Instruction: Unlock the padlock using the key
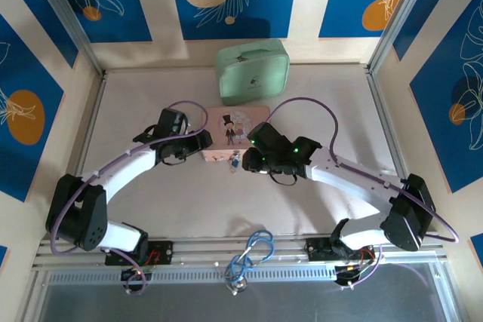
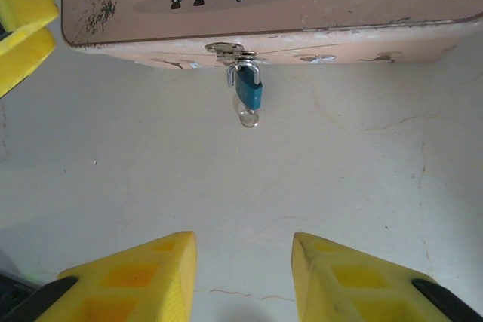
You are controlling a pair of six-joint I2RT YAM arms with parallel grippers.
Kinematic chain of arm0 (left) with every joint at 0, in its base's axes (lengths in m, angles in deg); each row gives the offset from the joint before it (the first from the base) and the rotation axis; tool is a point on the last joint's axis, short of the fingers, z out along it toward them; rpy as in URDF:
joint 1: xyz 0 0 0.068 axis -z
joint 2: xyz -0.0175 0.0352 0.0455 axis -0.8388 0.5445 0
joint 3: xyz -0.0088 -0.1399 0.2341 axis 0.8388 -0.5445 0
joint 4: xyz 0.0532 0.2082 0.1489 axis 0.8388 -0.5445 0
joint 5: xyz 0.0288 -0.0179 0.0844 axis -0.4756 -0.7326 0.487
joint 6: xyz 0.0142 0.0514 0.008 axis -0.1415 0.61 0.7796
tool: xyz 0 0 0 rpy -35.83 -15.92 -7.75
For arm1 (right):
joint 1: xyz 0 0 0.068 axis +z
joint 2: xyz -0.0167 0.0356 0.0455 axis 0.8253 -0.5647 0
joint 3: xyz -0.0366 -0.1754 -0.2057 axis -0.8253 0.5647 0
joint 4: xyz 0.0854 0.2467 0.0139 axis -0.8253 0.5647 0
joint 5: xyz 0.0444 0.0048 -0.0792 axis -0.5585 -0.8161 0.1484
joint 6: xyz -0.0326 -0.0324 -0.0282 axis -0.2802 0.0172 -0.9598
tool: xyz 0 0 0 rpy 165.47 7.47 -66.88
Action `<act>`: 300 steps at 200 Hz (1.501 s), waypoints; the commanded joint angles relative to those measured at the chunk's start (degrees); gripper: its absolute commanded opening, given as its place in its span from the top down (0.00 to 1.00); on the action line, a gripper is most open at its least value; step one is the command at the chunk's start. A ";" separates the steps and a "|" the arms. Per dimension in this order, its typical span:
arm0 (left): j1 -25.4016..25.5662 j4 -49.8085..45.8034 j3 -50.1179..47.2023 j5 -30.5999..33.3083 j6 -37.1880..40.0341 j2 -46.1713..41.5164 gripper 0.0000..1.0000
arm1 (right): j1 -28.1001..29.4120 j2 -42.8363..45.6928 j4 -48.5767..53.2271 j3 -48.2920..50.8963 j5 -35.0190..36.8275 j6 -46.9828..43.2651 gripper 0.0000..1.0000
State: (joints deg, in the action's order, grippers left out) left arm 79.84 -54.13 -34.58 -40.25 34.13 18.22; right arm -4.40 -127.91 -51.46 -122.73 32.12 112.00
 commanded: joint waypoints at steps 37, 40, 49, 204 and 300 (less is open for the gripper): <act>-1.81 0.67 2.80 -4.64 4.33 2.96 0.31 | 0.94 0.78 -8.36 5.38 1.78 -1.30 0.49; -1.94 0.84 2.80 -4.58 4.38 3.00 0.31 | 0.96 0.63 -8.84 5.48 1.77 -1.66 0.48; -2.21 1.20 2.89 -4.48 4.70 3.17 0.31 | 1.04 -0.08 -10.27 5.92 1.90 -2.80 0.47; -2.88 -2.88 3.60 -5.01 8.21 3.51 0.31 | 1.84 13.19 -14.40 17.85 4.82 -4.43 0.33; -3.44 -0.89 6.28 -8.02 9.05 9.12 0.31 | -0.47 12.58 -24.77 22.76 -2.08 -4.55 0.33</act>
State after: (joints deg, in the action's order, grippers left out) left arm 77.26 -56.07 -30.62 -46.13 41.58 26.61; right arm -4.75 -111.49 -71.00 -99.87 33.06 107.06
